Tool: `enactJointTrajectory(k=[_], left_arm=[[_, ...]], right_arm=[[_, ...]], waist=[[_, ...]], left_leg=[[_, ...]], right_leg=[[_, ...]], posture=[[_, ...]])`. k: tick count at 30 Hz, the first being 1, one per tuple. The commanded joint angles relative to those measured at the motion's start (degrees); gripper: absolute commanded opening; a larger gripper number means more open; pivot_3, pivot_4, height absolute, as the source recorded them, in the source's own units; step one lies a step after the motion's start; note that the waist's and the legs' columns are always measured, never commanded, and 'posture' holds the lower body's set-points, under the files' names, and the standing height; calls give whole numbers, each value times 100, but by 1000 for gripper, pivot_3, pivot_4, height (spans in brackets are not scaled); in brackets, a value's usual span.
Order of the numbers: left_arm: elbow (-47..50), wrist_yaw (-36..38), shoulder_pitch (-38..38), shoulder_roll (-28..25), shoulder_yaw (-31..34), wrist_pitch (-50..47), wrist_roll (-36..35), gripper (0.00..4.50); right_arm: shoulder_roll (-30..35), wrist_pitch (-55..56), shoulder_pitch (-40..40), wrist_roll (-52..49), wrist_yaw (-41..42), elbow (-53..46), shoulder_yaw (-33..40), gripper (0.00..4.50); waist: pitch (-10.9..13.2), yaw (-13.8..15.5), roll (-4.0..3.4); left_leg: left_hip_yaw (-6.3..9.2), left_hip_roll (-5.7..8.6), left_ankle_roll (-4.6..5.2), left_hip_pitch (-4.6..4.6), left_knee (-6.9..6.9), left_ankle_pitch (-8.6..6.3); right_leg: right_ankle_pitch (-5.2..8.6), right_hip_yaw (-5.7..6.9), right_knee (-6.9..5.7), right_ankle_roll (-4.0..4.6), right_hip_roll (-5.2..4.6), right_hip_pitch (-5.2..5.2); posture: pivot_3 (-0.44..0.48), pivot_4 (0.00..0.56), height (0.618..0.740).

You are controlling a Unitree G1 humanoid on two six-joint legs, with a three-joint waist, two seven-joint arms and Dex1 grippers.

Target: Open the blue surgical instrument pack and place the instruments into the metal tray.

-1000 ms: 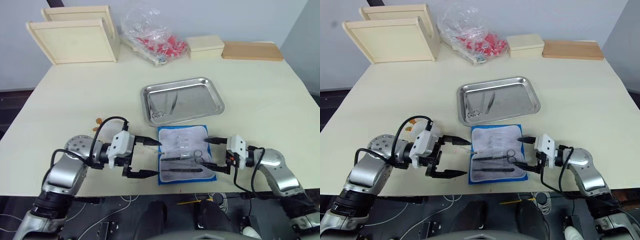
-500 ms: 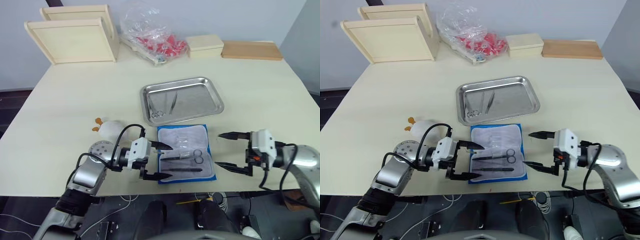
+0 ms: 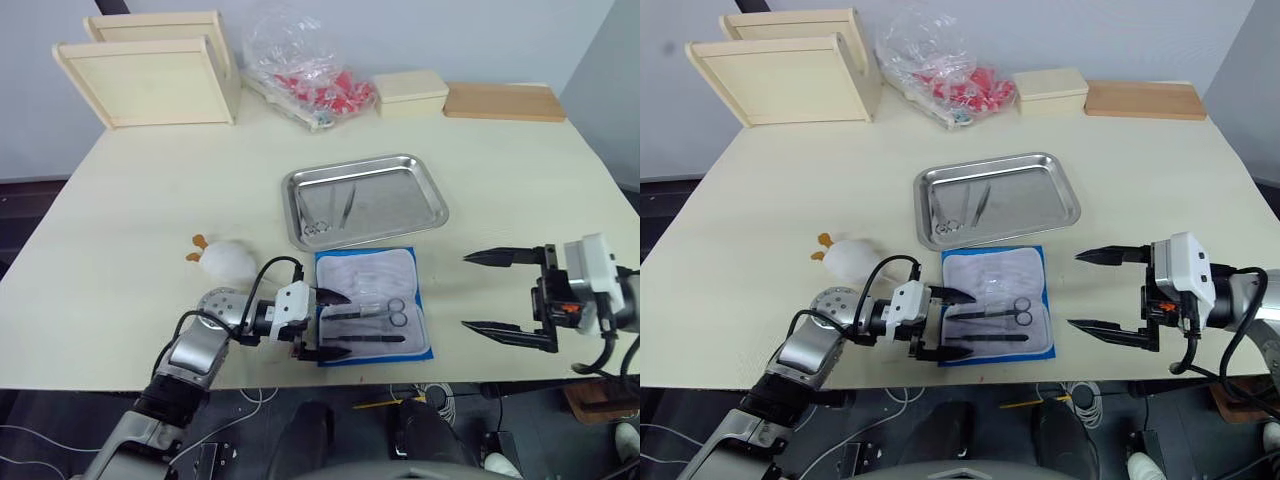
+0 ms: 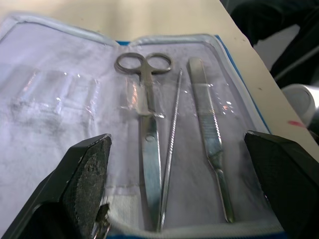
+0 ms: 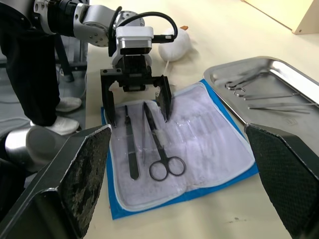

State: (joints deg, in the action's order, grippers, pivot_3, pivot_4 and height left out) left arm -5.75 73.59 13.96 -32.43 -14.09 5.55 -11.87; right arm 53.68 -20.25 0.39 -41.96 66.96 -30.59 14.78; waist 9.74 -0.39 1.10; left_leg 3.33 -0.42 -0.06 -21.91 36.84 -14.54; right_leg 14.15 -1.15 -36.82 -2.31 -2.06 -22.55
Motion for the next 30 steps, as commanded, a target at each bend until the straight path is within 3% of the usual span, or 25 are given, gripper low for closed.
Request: enactJointTrajectory(k=[1,10,16,23,30], left_arm=[[-301,-80,-35,102,-158,107,181,4480],[-423,-73,-174,223,-241,54,180,4480],[-543,-11,-226,182,-272,63,221,4480],[-601,-40,-255,181,-227,42,196,4480],[-736,0,-230,127,-309,24,319,4480]], right_arm=[[106,-60,-69,-138,54,-207,316,4500],[191,-100,-224,-122,127,-235,494,4500],[128,-150,-129,57,-84,-268,223,4500],[-89,-199,163,540,-496,-319,-570,4500],[-506,-203,817,1910,-1177,73,-1956,4500]], waist=[[-2,10,-3],[-14,77,-23],[-29,93,-47],[-37,87,-50],[-56,81,-58]], left_leg=[[-1,0,0,0,4,0],[-3,-5,2,3,31,-1],[-11,-3,3,3,31,-1],[-16,-2,3,5,31,-2],[-20,-1,3,8,31,-2]], right_leg=[[0,0,-1,-1,0,1],[3,-2,-2,-27,-2,14],[2,-3,-3,-26,0,14],[2,-6,-3,-26,2,14],[4,-7,-6,-25,4,13]], posture=[[0,150,740],[0,150,740],[0,150,740],[0,150,740],[0,150,740]])
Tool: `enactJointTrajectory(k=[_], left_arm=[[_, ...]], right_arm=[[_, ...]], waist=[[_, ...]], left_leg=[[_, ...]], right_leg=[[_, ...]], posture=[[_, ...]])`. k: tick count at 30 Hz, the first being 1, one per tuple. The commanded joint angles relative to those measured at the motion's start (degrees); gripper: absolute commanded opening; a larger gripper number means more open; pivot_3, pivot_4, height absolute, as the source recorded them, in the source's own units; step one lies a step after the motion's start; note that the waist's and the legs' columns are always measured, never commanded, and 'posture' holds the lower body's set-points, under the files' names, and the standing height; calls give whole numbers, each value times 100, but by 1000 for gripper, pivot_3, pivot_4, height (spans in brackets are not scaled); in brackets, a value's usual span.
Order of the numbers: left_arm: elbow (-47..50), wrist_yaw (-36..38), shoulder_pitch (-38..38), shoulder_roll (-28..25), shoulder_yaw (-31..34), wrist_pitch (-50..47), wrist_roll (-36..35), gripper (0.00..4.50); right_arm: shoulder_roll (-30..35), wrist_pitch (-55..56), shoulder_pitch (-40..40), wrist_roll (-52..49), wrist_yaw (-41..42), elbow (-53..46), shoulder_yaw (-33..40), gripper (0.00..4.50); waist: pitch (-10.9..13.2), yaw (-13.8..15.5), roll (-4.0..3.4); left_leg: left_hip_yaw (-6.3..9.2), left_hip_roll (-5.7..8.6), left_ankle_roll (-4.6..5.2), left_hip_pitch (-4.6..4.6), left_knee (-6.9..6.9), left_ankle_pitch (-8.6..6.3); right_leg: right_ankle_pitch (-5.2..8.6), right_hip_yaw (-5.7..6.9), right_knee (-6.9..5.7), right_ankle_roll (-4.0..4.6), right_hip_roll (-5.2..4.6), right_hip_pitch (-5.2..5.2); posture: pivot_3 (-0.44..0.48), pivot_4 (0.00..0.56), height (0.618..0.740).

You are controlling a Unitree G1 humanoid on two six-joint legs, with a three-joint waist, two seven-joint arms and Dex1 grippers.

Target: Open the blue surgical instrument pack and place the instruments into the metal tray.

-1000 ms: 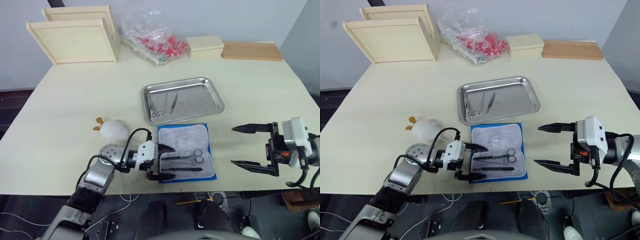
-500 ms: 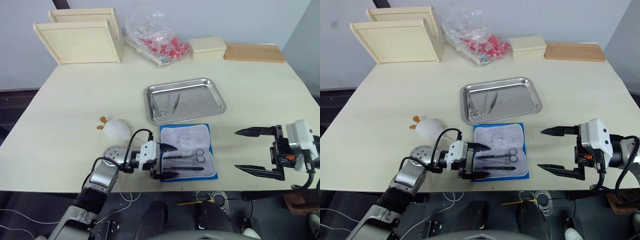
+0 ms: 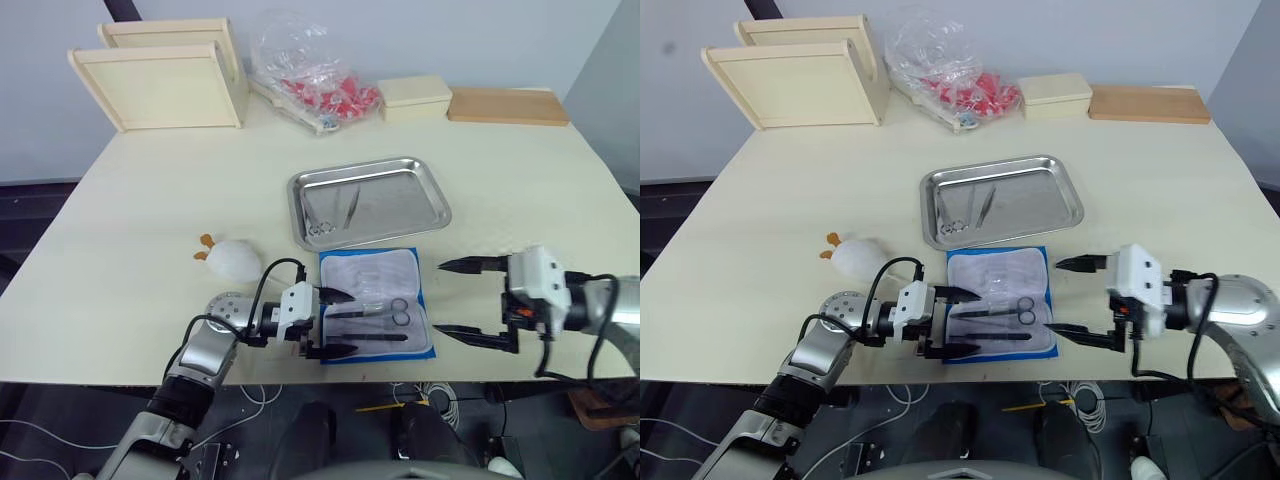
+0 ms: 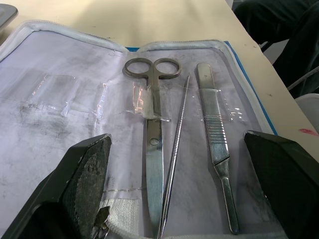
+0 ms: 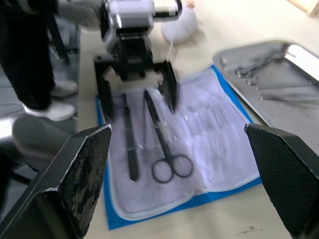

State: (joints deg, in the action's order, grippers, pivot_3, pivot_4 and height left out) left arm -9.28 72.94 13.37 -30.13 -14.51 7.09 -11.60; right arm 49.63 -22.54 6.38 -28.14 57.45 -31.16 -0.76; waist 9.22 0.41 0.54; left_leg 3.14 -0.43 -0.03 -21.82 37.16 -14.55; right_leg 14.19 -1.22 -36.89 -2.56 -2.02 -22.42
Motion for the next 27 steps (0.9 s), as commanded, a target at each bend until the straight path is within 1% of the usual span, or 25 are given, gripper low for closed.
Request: enactJointTrajectory(k=[1,4,9,14,19,27], left_arm=[[-409,57,-156,-99,-283,-111,318,4480],[-451,15,-132,-88,-312,-120,344,4480],[-483,-31,-108,-74,-333,-141,345,4480],[-497,-60,-111,-57,-368,-114,360,4480],[-583,-165,-80,-47,-363,-25,425,4480],[-645,-240,-42,-56,-361,0,471,4480]], right_arm=[[-139,79,283,682,-246,211,-532,4500],[-238,-1,496,1031,-313,410,-897,4500],[-633,-195,1036,1477,-423,754,-1455,4500],[-806,-285,1410,1985,-391,1058,-1971,4500],[-1094,-294,1607,2263,-477,1342,-2206,4500],[-1190,-449,1726,2624,-264,1596,-2577,4500]], waist=[[-6,1,-6],[-10,9,-10],[-20,2,-15],[-27,8,-16],[-33,11,-18],[-45,13,-22]], left_leg=[[0,0,0,0,0,0],[-1,1,0,0,0,0],[-3,1,0,4,1,0],[-2,3,0,2,3,0],[-3,4,1,4,3,1],[-5,5,1,5,5,1]], right_leg=[[0,0,0,0,0,0],[-1,1,-1,2,1,0],[-1,0,-5,4,2,0],[-13,0,-6,22,2,0],[-13,1,-6,24,2,0],[-14,-1,-10,24,2,1]], posture=[[0,150,740],[0,150,740],[0,150,740],[0,150,740],[0,150,740],[0,150,740]])
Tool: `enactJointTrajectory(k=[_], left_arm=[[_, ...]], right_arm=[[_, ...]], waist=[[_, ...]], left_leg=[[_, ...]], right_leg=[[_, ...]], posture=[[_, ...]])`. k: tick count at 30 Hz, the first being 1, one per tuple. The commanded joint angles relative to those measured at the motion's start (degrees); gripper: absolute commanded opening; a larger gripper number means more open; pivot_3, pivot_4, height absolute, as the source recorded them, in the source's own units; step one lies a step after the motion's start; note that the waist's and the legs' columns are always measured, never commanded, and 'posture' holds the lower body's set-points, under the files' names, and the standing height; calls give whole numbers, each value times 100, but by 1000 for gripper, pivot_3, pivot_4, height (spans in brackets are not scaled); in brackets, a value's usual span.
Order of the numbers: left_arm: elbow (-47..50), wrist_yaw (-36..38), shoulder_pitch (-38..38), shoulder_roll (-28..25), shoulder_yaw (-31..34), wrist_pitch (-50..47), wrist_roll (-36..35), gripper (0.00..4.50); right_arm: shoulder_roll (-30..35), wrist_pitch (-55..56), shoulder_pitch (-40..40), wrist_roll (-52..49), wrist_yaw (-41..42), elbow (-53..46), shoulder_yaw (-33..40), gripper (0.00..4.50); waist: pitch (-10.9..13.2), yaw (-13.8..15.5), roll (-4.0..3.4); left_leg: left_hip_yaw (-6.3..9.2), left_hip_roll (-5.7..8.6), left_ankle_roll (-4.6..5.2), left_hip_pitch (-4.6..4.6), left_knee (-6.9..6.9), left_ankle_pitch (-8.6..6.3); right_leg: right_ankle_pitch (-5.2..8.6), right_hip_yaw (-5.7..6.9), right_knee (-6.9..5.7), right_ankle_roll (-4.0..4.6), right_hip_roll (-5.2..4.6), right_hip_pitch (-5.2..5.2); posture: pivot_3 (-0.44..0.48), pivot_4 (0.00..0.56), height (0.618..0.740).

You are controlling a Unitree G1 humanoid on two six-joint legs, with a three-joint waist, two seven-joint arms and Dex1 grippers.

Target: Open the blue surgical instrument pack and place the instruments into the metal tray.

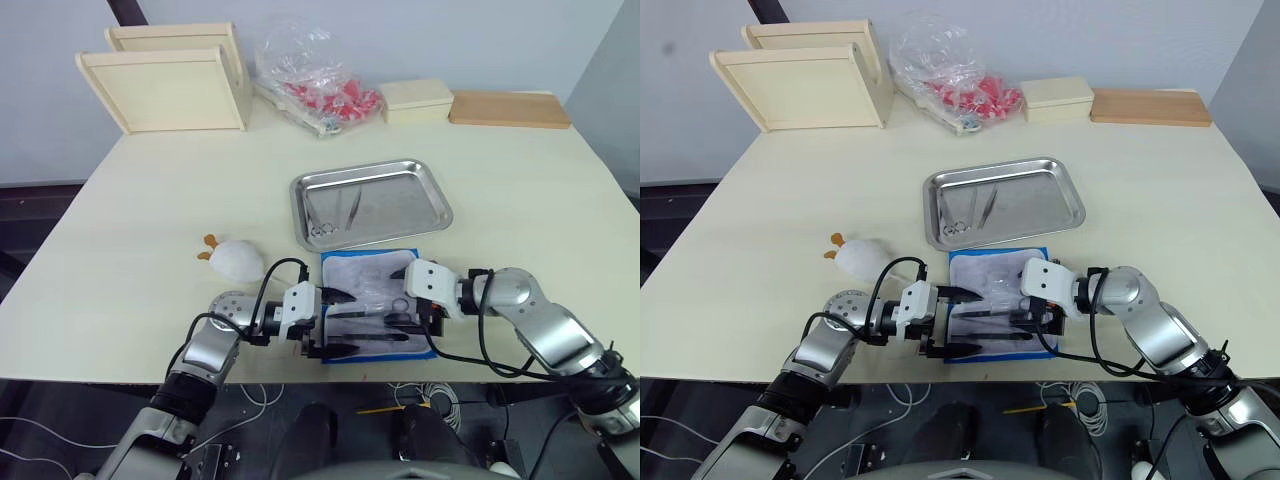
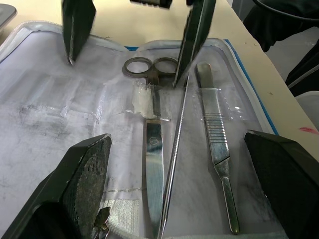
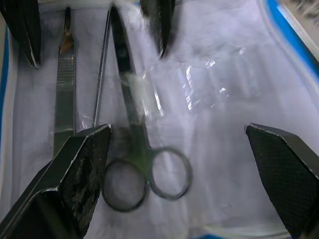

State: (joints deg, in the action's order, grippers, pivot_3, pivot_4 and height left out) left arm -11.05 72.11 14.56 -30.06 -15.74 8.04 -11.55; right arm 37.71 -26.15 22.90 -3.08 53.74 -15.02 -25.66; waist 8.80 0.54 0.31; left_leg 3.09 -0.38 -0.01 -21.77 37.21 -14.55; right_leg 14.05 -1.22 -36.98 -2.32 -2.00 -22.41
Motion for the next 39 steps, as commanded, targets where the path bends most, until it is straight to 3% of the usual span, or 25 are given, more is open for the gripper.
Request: enactJointTrajectory(k=[1,3,5,13,14,39], left_arm=[[-486,-161,-152,-63,-241,-90,475,4480],[-503,-169,-144,-64,-245,-85,480,4480],[-506,-176,-142,-67,-247,-82,479,4500],[-533,-278,-115,-84,-273,-68,545,4500],[-531,-294,-114,-87,-274,-73,547,4500],[-537,-267,-109,-90,-334,-218,498,4500]], right_arm=[[12,-80,88,152,152,8,-132,4500],[10,-58,104,188,219,44,-177,4500],[11,-69,111,214,279,83,-214,3941],[58,-36,105,237,461,220,-228,287],[85,-7,109,269,487,238,-247,48],[324,27,290,272,786,72,-69,48]], waist=[[-6,2,2],[-17,2,2],[-36,2,2],[-60,-2,0],[-66,-1,1],[-71,11,-4]], left_leg=[[1,0,0,1,0,0],[3,0,0,2,0,0],[2,0,0,2,0,0],[4,-1,2,11,8,1],[5,-1,2,17,9,1],[25,-1,2,18,11,2]], right_leg=[[0,1,0,0,0,0],[1,2,-2,1,0,1],[3,2,-3,0,0,1],[15,2,-7,0,1,10],[16,2,-7,2,1,16],[18,10,-5,2,-2,23]], posture=[[0,150,740],[0,150,740],[0,150,740],[0,150,740],[0,150,740],[0,150,740]])
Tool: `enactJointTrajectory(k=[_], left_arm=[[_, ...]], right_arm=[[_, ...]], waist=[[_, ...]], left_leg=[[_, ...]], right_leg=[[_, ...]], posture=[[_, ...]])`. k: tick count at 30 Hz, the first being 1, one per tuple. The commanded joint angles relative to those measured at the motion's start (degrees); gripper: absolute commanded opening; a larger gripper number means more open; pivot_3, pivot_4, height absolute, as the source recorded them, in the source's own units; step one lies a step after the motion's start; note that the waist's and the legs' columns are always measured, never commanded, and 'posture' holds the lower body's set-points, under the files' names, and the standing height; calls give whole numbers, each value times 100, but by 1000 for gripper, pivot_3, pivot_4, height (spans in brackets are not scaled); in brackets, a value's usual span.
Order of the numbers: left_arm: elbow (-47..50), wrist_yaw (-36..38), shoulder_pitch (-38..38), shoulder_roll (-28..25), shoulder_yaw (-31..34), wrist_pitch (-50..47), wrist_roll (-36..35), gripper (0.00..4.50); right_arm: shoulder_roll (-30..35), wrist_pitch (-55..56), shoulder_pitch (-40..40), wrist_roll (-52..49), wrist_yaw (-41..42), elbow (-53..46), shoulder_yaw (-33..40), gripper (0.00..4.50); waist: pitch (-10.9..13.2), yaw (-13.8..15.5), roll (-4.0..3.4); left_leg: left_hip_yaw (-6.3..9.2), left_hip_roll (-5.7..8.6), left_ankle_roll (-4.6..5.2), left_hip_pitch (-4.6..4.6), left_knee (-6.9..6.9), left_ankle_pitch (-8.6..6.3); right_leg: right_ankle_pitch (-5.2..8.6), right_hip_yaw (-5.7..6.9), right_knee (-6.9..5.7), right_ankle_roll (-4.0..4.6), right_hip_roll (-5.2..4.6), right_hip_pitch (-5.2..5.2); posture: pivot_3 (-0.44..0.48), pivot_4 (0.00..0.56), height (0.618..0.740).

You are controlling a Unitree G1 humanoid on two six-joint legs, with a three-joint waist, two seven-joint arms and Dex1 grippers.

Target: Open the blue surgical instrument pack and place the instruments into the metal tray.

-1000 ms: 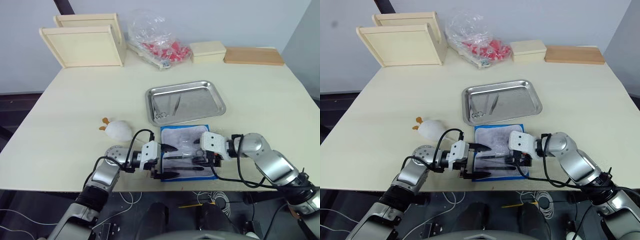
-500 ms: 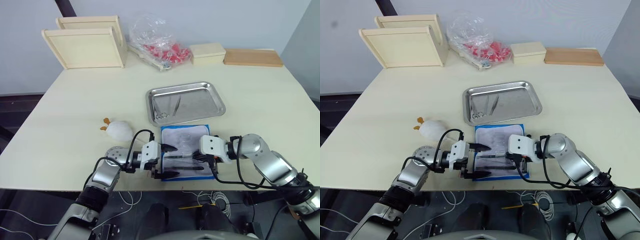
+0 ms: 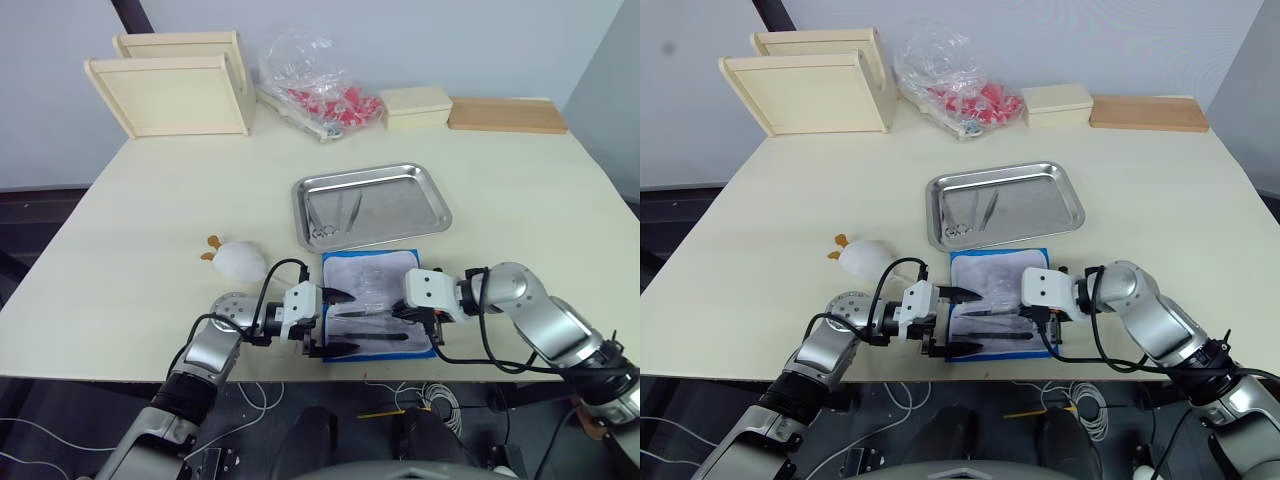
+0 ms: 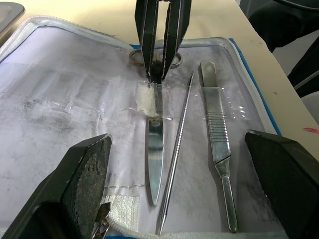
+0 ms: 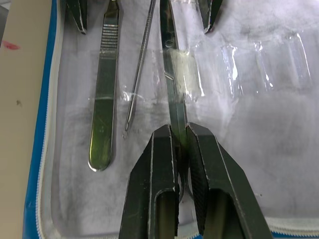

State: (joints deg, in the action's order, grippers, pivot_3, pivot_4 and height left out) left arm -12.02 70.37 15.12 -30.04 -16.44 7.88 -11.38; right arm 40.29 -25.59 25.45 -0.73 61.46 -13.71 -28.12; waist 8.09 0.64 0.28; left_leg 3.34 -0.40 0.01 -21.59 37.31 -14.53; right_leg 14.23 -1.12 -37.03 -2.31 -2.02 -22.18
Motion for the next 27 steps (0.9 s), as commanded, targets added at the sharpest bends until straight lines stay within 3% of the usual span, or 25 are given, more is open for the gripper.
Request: enactJointTrajectory(k=[1,16,27], left_arm=[[-446,-93,-157,-93,-264,-206,482,4500],[-398,-135,-161,-63,-276,-220,487,4500],[-464,-151,-143,-8,-299,-198,501,4500]], right_arm=[[48,-33,43,30,3,-61,184,48],[-24,-525,531,437,45,-818,2,48],[501,-804,673,792,355,-1212,-119,48]], waist=[[0,0,0],[8,0,-8],[13,14,-13]], left_leg=[[0,0,0,0,0,0],[8,0,0,-10,0,0],[10,0,0,-18,-1,0]], right_leg=[[0,0,0,0,0,0],[0,6,0,0,1,-9],[0,7,9,-1,-5,-13]], posture=[[0,150,740],[0,150,740],[0,150,740]])
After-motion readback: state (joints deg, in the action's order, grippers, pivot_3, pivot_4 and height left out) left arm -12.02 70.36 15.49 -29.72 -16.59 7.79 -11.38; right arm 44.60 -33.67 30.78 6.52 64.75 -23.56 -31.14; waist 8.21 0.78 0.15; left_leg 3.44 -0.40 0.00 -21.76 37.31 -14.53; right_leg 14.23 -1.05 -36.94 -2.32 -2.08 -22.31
